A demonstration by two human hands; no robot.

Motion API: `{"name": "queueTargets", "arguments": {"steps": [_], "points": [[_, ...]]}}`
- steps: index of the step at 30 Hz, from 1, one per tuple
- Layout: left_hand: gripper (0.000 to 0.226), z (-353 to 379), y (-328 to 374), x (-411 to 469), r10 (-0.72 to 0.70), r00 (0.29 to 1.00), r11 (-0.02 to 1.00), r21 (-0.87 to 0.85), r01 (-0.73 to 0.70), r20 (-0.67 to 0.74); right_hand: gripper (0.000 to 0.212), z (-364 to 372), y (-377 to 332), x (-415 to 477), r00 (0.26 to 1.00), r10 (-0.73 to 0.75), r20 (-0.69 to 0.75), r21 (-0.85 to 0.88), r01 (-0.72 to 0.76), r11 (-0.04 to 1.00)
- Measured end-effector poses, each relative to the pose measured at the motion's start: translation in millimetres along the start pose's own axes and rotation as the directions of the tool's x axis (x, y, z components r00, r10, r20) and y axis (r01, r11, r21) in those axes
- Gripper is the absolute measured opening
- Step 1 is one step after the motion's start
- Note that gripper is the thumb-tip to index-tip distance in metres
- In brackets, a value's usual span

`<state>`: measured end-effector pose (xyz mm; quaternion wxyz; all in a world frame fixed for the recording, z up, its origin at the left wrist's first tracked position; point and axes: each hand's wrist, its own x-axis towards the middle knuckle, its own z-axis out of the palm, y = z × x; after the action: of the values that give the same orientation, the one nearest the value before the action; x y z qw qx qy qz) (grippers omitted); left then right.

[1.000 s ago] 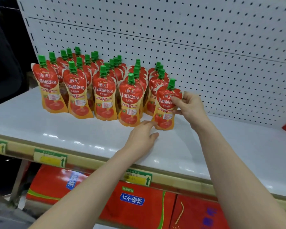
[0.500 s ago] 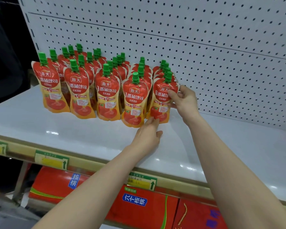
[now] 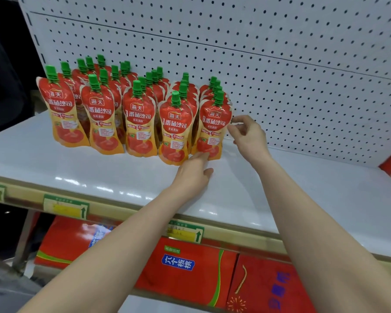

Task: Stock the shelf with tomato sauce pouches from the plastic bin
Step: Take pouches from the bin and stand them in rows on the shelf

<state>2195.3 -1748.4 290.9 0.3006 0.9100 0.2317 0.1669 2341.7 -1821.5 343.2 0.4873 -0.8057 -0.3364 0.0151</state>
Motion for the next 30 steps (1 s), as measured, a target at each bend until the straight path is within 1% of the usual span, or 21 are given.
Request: {"name": "queueTargets", "arguments": {"steps": [2, 4, 7, 10, 16, 19, 20, 22, 25, 27, 29, 30], "points": [[0.045, 0.8, 3.7, -4.8, 0.023, 0.998, 0.999, -0.029, -0.025, -0.050, 0.022, -16.2, 5.2, -18.2, 1.000, -0.011, -0.018, -0.101, 0.009, 0.995], [0.043, 4.1, 8.2, -12.9, 0.054, 0.992, 0.997, -0.049, -0.060, -0.113, 0.020, -34.9, 12.6, -42.6, 0.998, -0.050, -0.035, -0.163, 0.043, 0.986], [0.037, 12.2, 21.5, -33.3, 0.087, 0.974, 0.988, -0.109, -0.112, -0.208, 0.018, -64.4, 26.4, -87.7, 0.994, -0.093, -0.066, -0.201, 0.078, 0.976], [0.032, 26.9, 41.3, -62.6, 0.119, 0.955, 0.971, -0.169, -0.169, -0.271, 0.017, -93.0, 44.1, -138.8, 0.982, -0.147, -0.117, -0.246, 0.115, 0.962], [0.026, 83.5, 79.0, -145.4, 0.188, 0.935, 0.923, -0.272, -0.273, -0.301, 0.021, -134.1, 97.7, -254.3, 0.938, -0.242, -0.247, -0.356, 0.145, 0.923], [0.025, 132.1, 85.5, -188.7, 0.205, 0.940, 0.902, -0.321, -0.289, -0.272, 0.020, -141.1, 141.5, -317.0, 0.925, -0.238, -0.297, -0.371, 0.118, 0.921], [0.025, 152.4, 84.6, -203.2, 0.209, 0.949, 0.903, -0.326, -0.280, -0.237, 0.020, -140.3, 159.3, -339.0, 0.933, -0.204, -0.297, -0.359, 0.089, 0.929], [0.026, 194.3, 78.9, -230.8, 0.213, 0.968, 0.909, -0.335, -0.247, -0.137, 0.020, -135.4, 198.5, -381.9, 0.954, -0.091, -0.284, -0.322, -0.005, 0.947], [0.027, 259.2, 57.3, -268.5, 0.159, 0.985, 0.937, -0.324, -0.130, 0.064, 0.022, -121.0, 255.2, -444.1, 0.958, 0.163, -0.234, -0.256, -0.223, 0.941], [0.028, 301.4, 38.2, -291.7, 0.091, 0.970, 0.958, -0.287, -0.023, 0.226, 0.024, -107.7, 289.8, -480.5, 0.912, 0.367, -0.183, -0.250, -0.404, 0.880], [0.029, 341.6, 18.9, -311.8, 0.031, 0.932, 0.976, -0.210, 0.049, 0.361, 0.026, -91.3, 326.7, -514.1, 0.817, 0.560, -0.138, -0.269, -0.575, 0.773], [0.030, 360.0, 9.3, -320.3, 0.007, 0.908, 0.982, -0.172, 0.072, 0.419, 0.026, -82.8, 343.6, -528.0, 0.769, 0.628, -0.122, -0.268, -0.634, 0.725]]}}
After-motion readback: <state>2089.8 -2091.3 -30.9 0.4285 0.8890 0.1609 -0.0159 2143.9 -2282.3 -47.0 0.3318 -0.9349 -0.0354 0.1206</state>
